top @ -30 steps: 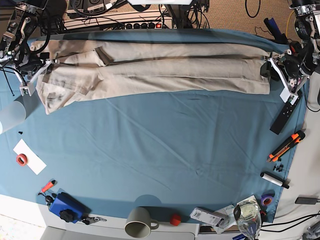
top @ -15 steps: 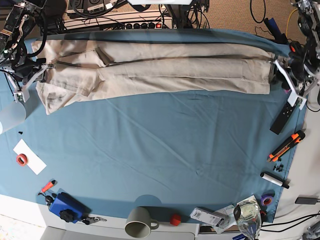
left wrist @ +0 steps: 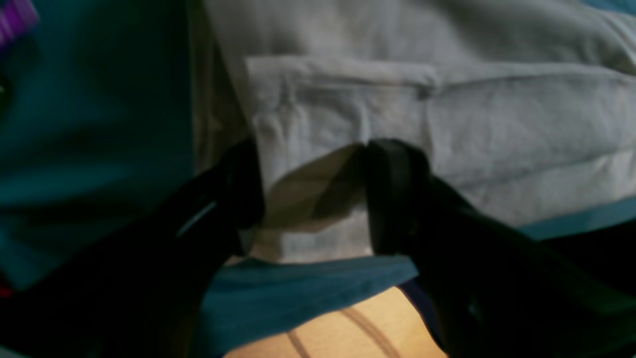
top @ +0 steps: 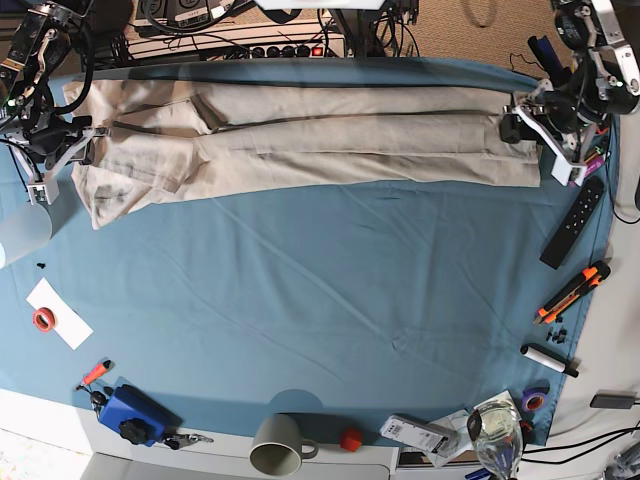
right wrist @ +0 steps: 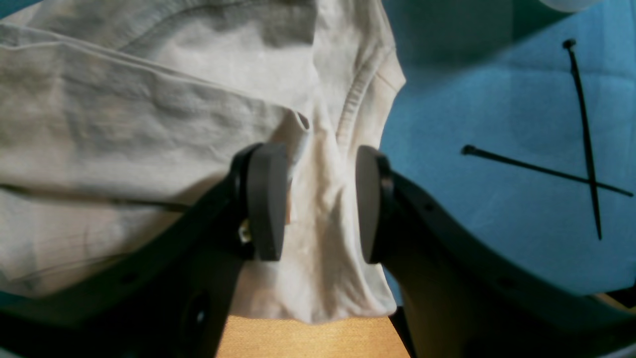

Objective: Fold the T-shirt properly
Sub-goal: 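Lower the folded edge onto the shirt and release with both grippers, then grasp the shirt end with the left gripper and drag it toward the right gripper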

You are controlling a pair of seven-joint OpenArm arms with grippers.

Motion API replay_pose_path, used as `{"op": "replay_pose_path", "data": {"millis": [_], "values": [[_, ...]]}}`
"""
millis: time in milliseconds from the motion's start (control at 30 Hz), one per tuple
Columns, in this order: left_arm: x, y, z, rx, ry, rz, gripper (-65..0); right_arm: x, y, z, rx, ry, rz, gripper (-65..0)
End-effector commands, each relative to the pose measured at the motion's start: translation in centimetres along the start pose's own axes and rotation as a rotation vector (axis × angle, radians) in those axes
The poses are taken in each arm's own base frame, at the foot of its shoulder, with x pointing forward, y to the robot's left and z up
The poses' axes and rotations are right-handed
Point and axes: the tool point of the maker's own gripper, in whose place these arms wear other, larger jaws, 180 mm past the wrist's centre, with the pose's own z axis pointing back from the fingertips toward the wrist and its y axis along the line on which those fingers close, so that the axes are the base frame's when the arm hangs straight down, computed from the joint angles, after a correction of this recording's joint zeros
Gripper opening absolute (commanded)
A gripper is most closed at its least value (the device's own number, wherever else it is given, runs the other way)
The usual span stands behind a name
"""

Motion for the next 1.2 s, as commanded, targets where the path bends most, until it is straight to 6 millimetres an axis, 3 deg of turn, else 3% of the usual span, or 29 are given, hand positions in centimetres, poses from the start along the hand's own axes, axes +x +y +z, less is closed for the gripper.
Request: {"op": "replay_pose_path", "data": {"millis": [0, 100, 333, 433, 567, 633, 767, 933, 1167], "values": [[0.6, 0.7, 0.2, 0.021, -0.019, -0.004, -31.5, 1.1, -0.8, 0.7, -0.021, -0.035, 0.015, -41.8], [-0.2, 1.4, -0.5, 0.028, 0.011, 0.049, -31.5, 1.1, -0.8, 0.7, -0.021, -0.033, 0.013, -41.8], [-3.3, 0.9, -2.3, -0.06, 0.102, 0.161, -33.6, 1.2, -0.8, 0.7, -0.023, -0.033, 0.014, -41.8], [-4.8, 0.2, -2.7, -0.12, 0.161, 0.181, -44.4, 1.2, -0.8, 0.7, -0.023, -0.033, 0.014, -41.8], [-5.1, 0.0, -2.6, -0.138, 0.17, 0.192, -62.3, 1.2, -0.8, 0.7, -0.023, -0.034, 0.014, -41.8], [-5.0, 0.0, -2.6, -0.137, 0.17, 0.189, -65.0, 1.2, -0.8, 0.7, -0.023, -0.034, 0.014, -41.8], [-4.1, 0.2, -2.0, -0.127, 0.152, 0.158, -65.0, 1.3, -0.8, 0.7, -0.023, -0.038, 0.015, -41.8], [-0.9, -0.1, -0.2, -0.094, 0.066, 0.045, -65.0, 1.5, -0.8, 0.7, -0.023, -0.051, 0.014, -41.8], [3.2, -3.9, 2.4, -0.172, -0.09, -0.131, -65.0, 2.2, -0.8, 0.8, -0.023, -0.09, 0.015, -41.8]]}}
